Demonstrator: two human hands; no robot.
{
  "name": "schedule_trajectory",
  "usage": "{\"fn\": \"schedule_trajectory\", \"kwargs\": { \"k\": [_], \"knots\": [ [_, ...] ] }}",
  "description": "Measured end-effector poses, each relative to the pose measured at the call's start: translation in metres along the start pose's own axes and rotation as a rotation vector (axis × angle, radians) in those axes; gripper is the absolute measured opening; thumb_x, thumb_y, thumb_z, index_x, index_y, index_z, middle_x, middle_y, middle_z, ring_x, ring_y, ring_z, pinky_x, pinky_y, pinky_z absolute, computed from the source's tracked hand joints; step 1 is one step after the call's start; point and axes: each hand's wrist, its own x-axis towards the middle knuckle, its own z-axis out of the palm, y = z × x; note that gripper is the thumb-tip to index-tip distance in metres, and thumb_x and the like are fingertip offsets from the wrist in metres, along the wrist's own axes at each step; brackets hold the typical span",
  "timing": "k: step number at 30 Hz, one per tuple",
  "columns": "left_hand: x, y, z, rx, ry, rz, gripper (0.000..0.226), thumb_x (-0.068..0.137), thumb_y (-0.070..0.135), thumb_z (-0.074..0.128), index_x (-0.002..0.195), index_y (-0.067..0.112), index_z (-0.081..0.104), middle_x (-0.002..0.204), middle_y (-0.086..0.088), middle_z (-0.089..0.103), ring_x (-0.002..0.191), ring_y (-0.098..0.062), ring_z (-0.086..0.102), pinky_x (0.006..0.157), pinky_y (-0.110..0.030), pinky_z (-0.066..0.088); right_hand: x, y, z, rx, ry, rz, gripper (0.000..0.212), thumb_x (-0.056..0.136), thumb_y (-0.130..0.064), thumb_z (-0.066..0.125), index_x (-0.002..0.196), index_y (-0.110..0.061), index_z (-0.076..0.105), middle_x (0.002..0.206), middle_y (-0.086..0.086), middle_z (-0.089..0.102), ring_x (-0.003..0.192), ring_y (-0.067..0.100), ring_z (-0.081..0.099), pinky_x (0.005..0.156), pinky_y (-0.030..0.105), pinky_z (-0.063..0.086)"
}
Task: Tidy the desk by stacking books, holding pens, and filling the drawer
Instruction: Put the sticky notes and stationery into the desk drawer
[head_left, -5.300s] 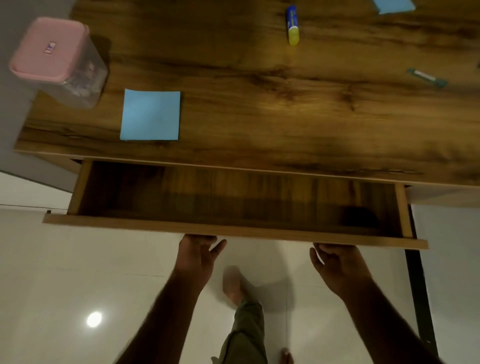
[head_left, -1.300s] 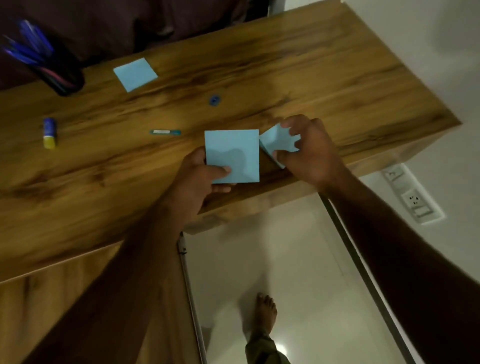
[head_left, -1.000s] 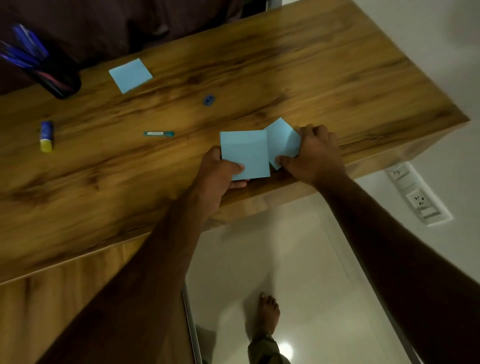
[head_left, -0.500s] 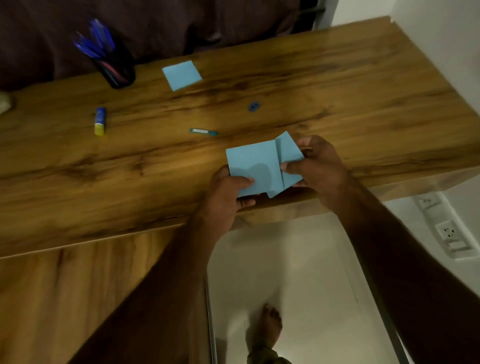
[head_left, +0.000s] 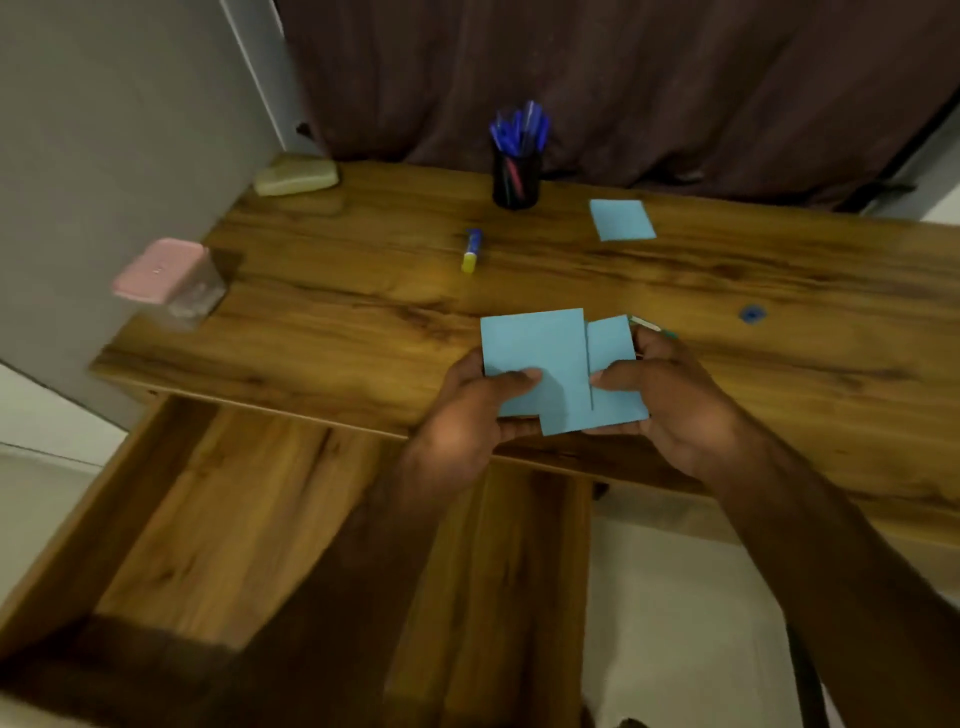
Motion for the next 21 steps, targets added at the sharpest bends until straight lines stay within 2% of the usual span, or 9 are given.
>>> {"fn": "schedule_trajectory", "kwargs": {
  "k": [3, 5, 9, 12, 15, 17, 21],
  "knots": [
    [0.005, 0.011, -0.02, 0.049, -0.023, 0.064, 0.039, 0.088, 0.005, 0.069, 0.125, 0.016, 0.062, 0.121, -0.01, 0.069, 0.11, -0.031, 0.067, 0.08, -0.057, 0.059, 0.015, -0.006, 0.019, -0.092, -0.03, -0.024, 0.041, 0.081, -0.006, 0.068, 0.118, -0.023, 0.065, 0.111, 0.002, 0.074, 0.106, 0.03, 0.069, 0.086, 0.051, 0.059],
    [0.015, 0.012, -0.025, 0.061, 0.026, 0.102, 0.042, 0.087, 0.006, 0.07, 0.127, 0.016, 0.06, 0.119, -0.008, 0.069, 0.108, -0.028, 0.068, 0.078, -0.056, 0.06, 0.031, -0.01, 0.02, -0.185, -0.051, -0.039, 0.039, 0.081, -0.009, 0.072, 0.115, -0.026, 0.066, 0.107, -0.002, 0.075, 0.103, 0.026, 0.07, 0.091, 0.051, 0.057],
    [0.045, 0.005, -0.021, 0.059, 0.106, 0.117, 0.042, 0.089, 0.004, 0.069, 0.128, 0.016, 0.058, 0.12, -0.007, 0.069, 0.107, -0.027, 0.069, 0.072, -0.048, 0.062, 0.073, -0.021, -0.003, -0.302, -0.135, -0.019, 0.021, 0.093, -0.024, 0.067, 0.114, -0.028, 0.069, 0.105, -0.004, 0.076, 0.099, 0.02, 0.072, 0.088, 0.046, 0.058],
    [0.076, -0.008, -0.013, 0.086, 0.143, 0.133, 0.038, 0.091, 0.006, 0.067, 0.127, 0.015, 0.06, 0.118, -0.006, 0.071, 0.105, -0.027, 0.071, 0.073, -0.047, 0.061, 0.124, -0.036, -0.042, -0.316, -0.035, -0.044, 0.013, 0.094, -0.029, 0.066, 0.106, -0.03, 0.072, 0.102, -0.003, 0.076, 0.096, 0.019, 0.073, 0.079, 0.04, 0.06],
    [0.106, -0.024, 0.002, 0.061, 0.142, 0.127, 0.042, 0.089, 0.014, 0.07, 0.13, 0.015, 0.059, 0.124, -0.012, 0.068, 0.111, -0.036, 0.067, 0.087, -0.061, 0.055, 0.187, -0.05, -0.08, -0.366, 0.124, -0.08, 0.015, 0.093, -0.028, 0.065, 0.107, -0.03, 0.069, 0.106, -0.003, 0.074, 0.093, 0.016, 0.071, 0.07, 0.032, 0.055],
    [0.128, -0.029, 0.021, 0.047, 0.169, 0.101, 0.05, 0.084, 0.02, 0.074, 0.132, 0.016, 0.059, 0.127, -0.013, 0.066, 0.114, -0.038, 0.065, 0.09, -0.065, 0.052, 0.226, -0.059, -0.103, -0.398, 0.177, -0.102, 0.022, 0.091, -0.025, 0.068, 0.113, -0.027, 0.067, 0.11, -0.001, 0.071, 0.091, 0.013, 0.067, 0.069, 0.032, 0.055],
    [0.163, -0.026, 0.051, 0.099, 0.196, 0.126, 0.054, 0.085, 0.019, 0.074, 0.135, 0.018, 0.055, 0.129, -0.01, 0.064, 0.115, -0.033, 0.065, 0.08, -0.054, 0.059, 0.284, -0.065, -0.128, -0.471, 0.207, -0.147, 0.035, 0.087, -0.024, 0.074, 0.12, -0.027, 0.063, 0.121, -0.002, 0.062, 0.105, 0.016, 0.062, 0.072, 0.028, 0.055]
  ]
}}
